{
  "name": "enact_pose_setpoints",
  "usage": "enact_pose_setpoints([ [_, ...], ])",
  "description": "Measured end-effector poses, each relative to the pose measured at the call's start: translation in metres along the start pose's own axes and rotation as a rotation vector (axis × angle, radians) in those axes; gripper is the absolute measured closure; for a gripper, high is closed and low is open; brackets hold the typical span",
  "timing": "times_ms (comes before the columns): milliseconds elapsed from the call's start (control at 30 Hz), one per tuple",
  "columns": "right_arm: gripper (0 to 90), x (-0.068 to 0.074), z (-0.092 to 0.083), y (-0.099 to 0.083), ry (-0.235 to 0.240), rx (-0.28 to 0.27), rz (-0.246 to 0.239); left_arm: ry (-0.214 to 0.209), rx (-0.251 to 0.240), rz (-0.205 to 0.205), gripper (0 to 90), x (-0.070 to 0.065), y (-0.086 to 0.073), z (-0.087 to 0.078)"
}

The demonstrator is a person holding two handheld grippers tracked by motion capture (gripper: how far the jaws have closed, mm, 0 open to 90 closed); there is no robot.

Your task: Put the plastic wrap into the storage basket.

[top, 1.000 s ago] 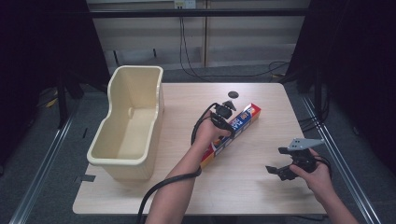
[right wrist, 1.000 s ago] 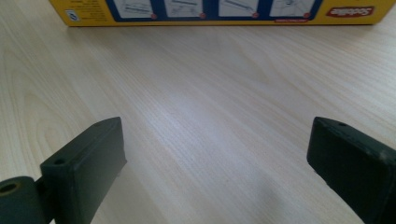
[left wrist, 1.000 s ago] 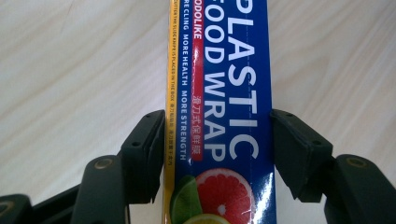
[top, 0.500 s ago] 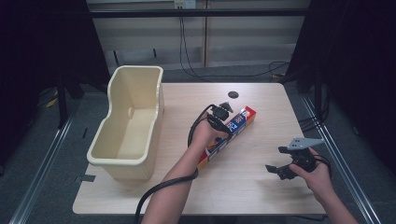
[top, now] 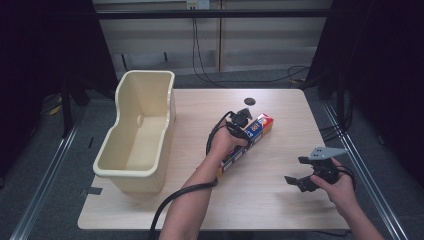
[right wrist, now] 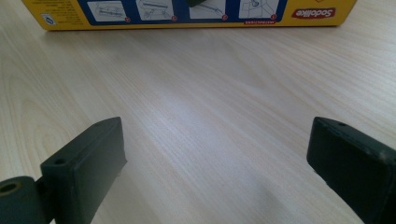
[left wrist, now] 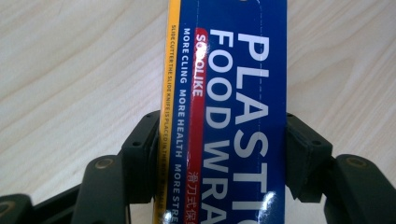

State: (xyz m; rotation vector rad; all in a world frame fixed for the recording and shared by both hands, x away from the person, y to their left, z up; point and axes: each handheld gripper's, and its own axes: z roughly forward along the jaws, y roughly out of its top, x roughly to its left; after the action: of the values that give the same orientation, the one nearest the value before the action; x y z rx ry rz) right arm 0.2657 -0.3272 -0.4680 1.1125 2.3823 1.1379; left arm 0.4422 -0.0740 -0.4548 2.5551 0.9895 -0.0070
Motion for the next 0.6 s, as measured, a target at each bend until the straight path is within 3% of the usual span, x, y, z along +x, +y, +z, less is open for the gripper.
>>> enact_pose_setpoints([
  [33,3.9,0.0,0.0,0.0,0.001,0.001,0.002,0.007,0.033,-0.009,39.8,-0.001,0.002,-0.002],
  [67,3.9,0.001,0.0,0.0,-0.005,0.001,0.001,0.018,0.039,-0.047,40.2,-0.002,0.002,-0.002],
  [233,3.9,0.0,0.0,0.0,0.002,0.002,-0.001,0.005,0.069,-0.049,40.7,-0.003,0.0,-0.011],
  [333,3.9,0.0,0.0,0.0,0.002,0.003,0.001,-0.003,0.081,-0.073,40.9,-0.002,0.001,-0.022],
  [600,3.9,0.002,0.0,0.0,-0.001,0.004,-0.001,-0.028,0.083,-0.104,40.9,-0.001,0.006,-0.063],
])
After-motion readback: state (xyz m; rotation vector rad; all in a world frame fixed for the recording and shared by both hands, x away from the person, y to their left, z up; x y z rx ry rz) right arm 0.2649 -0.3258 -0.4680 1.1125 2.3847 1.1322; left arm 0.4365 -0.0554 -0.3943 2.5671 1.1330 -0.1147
